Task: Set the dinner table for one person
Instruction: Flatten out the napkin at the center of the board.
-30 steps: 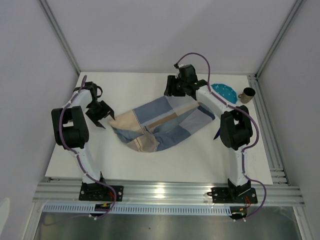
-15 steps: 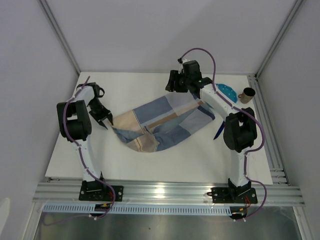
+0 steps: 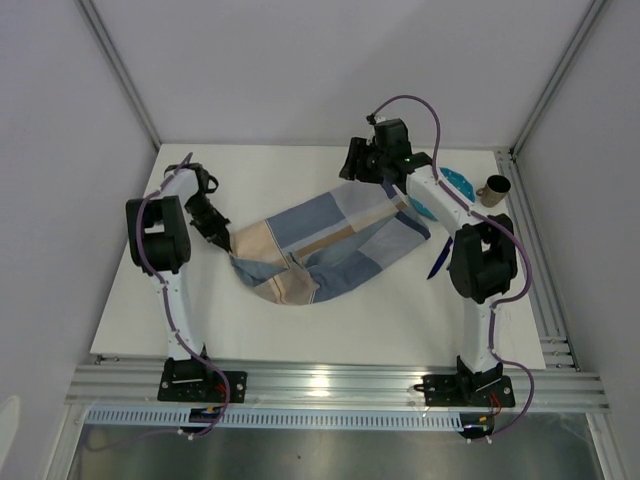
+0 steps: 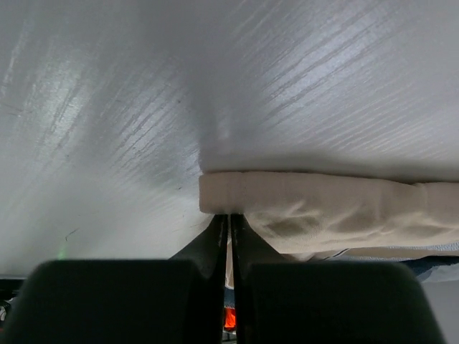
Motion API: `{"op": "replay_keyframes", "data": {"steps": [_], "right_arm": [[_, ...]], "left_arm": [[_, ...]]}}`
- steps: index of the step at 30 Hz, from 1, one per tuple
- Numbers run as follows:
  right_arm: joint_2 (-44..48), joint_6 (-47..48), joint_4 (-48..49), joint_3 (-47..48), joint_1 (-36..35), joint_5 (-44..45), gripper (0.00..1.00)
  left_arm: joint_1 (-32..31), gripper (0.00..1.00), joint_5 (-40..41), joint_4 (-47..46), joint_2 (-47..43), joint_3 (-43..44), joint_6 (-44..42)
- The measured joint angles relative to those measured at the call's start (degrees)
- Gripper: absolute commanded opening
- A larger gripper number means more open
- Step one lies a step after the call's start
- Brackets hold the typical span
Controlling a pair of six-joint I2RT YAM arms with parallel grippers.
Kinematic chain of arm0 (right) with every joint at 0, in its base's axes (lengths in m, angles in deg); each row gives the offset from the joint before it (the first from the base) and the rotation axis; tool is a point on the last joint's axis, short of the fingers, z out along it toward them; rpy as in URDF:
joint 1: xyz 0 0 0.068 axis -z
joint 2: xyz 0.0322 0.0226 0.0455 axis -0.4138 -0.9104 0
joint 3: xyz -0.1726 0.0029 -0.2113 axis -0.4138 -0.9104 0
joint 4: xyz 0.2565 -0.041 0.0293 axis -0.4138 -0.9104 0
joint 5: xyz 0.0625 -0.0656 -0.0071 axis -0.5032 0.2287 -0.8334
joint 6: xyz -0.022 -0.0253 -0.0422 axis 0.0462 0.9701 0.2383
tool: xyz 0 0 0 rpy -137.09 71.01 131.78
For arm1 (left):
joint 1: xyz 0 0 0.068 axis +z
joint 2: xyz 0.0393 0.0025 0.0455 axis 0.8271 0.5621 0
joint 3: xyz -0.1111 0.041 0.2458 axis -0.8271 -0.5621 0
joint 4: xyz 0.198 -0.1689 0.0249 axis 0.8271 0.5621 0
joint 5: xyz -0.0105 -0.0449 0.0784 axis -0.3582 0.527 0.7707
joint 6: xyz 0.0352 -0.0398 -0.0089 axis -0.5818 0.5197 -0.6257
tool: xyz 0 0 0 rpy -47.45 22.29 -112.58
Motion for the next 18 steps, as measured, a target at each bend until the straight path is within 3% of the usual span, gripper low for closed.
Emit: {"op": "replay_keyframes", "data": {"steps": [7,14,18], "right_arm": [[-1.7,-1.2,-1.5,2.2,1.7,3.3,0.6],[-15.1,-2.4,-2.8,15.8,5.8,3.1,0.84],[-22.1,-2.5,-4.7,21.1,7.5,3.6,0.86]], "left_arm": [[-0.2,0.0,0.0,0.4,0.4,0.6,-1.6],[-0.3,0.01,-0.2,-2.6,-1.7,-2.4,-3.3],[-0.4,0.01,0.7,-7.1,-5.2,-6.7,-4.5]]}}
